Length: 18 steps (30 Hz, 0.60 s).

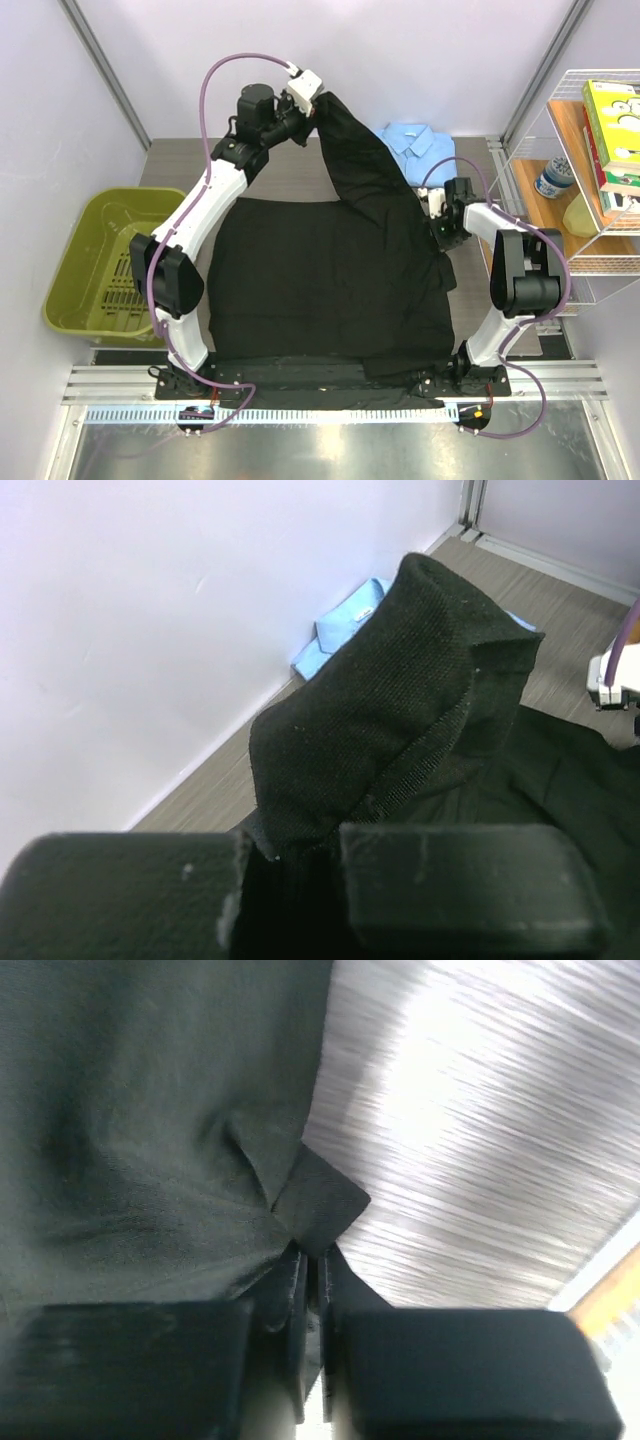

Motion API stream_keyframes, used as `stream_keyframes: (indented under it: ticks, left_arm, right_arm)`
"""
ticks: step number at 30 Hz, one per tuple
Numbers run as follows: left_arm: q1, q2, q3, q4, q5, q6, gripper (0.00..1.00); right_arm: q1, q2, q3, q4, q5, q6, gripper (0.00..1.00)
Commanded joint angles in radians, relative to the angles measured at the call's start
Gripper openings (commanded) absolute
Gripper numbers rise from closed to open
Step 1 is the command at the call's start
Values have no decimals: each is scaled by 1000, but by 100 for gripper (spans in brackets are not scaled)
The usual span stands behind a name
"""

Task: Fold and stack the long sleeve shirts
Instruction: Fold the shirt

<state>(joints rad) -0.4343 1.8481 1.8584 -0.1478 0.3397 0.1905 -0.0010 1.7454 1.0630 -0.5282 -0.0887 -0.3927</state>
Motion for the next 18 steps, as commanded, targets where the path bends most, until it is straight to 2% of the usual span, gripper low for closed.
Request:
stream_keyframes:
  ticks: [1,7,8,9,11,12,13,15,17,18]
  left_arm:
    - [11,-24,-22,73,-7,9,0]
    - [29,-13,-39,94,4,4,0]
    - [34,-10,-35,97,12,-5,0]
    - [45,-4,-27,97,63,-13,0]
    - [49,-4,-12,79,140,-22,0]
    - [48,-6,-10,77,213,-26,0]
    - [46,-9,-10,74,246,-29,0]
    - [39,-12,-8,51,284,-31,0]
    - [37,-7,-5,21,315,-26,0]
    - [34,-6,-5,13,327,-20,0]
  right_arm:
    - [1,-36,-43,36,245,31,1]
    - [-11,-118,-86,1,302,47,2]
    - [-13,-122,-75,-16,279,49,8]
    - [-13,-127,-48,-50,259,58,26]
    - [-14,-144,-12,-82,157,75,46]
    - [-16,-179,24,-101,127,81,65]
    - [-14,-194,41,-107,39,87,72]
    - [-16,-239,113,-122,-35,92,82]
    - [-16,-265,191,-109,-186,91,84]
    - [-16,-276,215,-86,-238,103,90]
